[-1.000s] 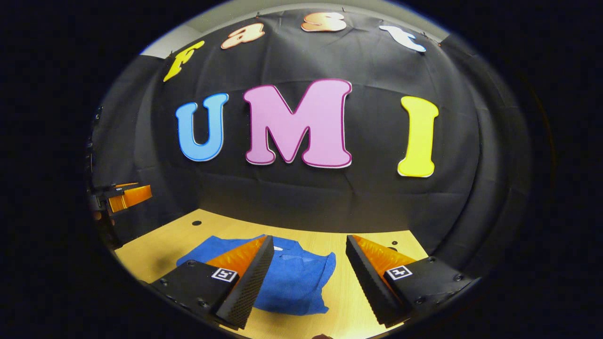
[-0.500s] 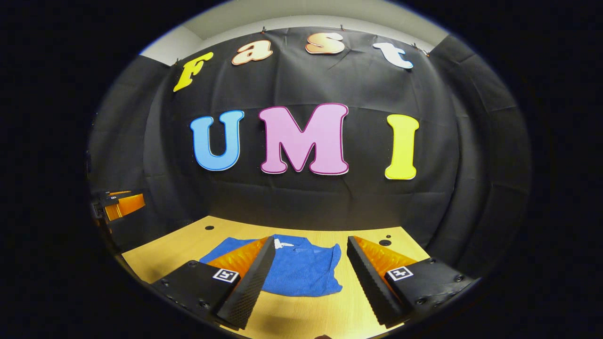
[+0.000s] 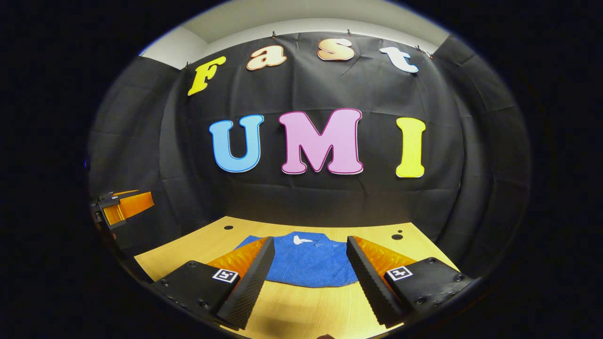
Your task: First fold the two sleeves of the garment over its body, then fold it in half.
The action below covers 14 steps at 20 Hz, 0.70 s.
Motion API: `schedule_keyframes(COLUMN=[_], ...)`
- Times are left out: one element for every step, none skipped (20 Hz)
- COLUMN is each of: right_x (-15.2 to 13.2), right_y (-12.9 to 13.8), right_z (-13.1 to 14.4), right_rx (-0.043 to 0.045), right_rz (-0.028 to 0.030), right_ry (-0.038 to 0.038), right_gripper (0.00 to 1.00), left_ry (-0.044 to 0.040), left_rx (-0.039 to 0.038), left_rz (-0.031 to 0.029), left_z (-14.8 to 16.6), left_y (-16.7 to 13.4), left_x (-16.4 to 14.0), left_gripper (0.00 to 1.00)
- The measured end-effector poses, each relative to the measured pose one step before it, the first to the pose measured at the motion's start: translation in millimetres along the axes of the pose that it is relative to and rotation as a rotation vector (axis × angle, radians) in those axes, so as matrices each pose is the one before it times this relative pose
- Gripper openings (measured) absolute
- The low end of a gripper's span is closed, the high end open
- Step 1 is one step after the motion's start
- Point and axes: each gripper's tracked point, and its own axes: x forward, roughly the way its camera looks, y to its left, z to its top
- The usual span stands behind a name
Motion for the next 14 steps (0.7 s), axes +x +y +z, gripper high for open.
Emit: schedule_keyframes(right_x=[3.15, 3.13, 3.54, 2.17, 1.27, 1.21, 0.98, 1.61, 0.69, 2.49, 1.39, 0.89, 0.39, 0.78], right_y=[0.09, 1.34, 1.36, 1.26, 1.52, 1.58, 1.47, 1.92, 1.90, 0.50, -0.77, -0.94, 0.65, 0.29], right_z=[6.09, 4.39, 4.16, 2.97, 2.23, 0.59, -0.50, -1.74, -2.10, -2.75, -1.00, 0.46, -1.00, -4.20], right_rx=[-0.00649, -0.00361, -0.00104, -0.00049, -0.00126, -0.00171, -0.00211, -0.00294, -0.00026, -0.00132, -0.00135, 0.00012, 0.00057, -0.00181], right_rz=[0.00230, 0.00553, 0.00684, 0.00434, 0.00633, 0.00625, 0.00676, 0.00914, 0.00890, 0.00271, -0.00174, -0.00389, 0.00162, 0.00092], right_ry=[-0.00881, -0.00620, -0.00994, -0.00919, -0.00789, -0.00609, -0.00071, 0.00289, 0.01201, 0.01124, 0.00609, -0.00076, 0.00418, 0.01076], right_gripper=[0.97, 0.97, 0.97, 0.97, 0.97, 0.97, 0.97, 0.97, 0.97, 0.97, 0.97, 0.97, 0.97, 0.97], left_ry=[-0.00322, -0.00409, -0.00570, -0.00527, -0.00316, 0.00160, 0.00190, -0.00025, -0.00625, -0.00748, -0.00490, -0.00391, 0.00050, 0.00018], left_rx=[-0.00448, -0.00199, 0.00184, 0.00522, 0.00625, 0.00452, 0.00216, 0.00088, 0.00088, 0.00190, 0.00037, -0.00146, 0.00172, 0.00298], left_rz=[0.00191, 0.00551, -0.00077, 0.00089, 0.00227, 0.00326, 0.00331, 0.00187, -0.00127, -0.00070, -0.00213, -0.00369, -0.00248, -0.00383], left_z=[2.13, 1.34, 3.01, 0.87, 1.01, -0.42, 0.07, 1.72, 2.71, 2.83, 1.16, -3.00, -0.73, -0.74], left_y=[-0.70, 0.92, -0.36, -0.14, 0.49, 0.76, -0.10, 0.30, -0.85, -0.34, 1.35, 2.61, -0.33, -0.38], left_x=[-0.69, -0.61, -1.46, -2.97, -0.95, -0.34, 1.83, 1.87, 1.80, 1.01, 2.67, 0.76, 1.97, 2.73], left_gripper=[0.84, 0.82, 0.82, 0.82, 0.82, 0.82, 0.82, 0.84, 0.84, 0.82, 0.82, 0.82, 0.82, 0.82])
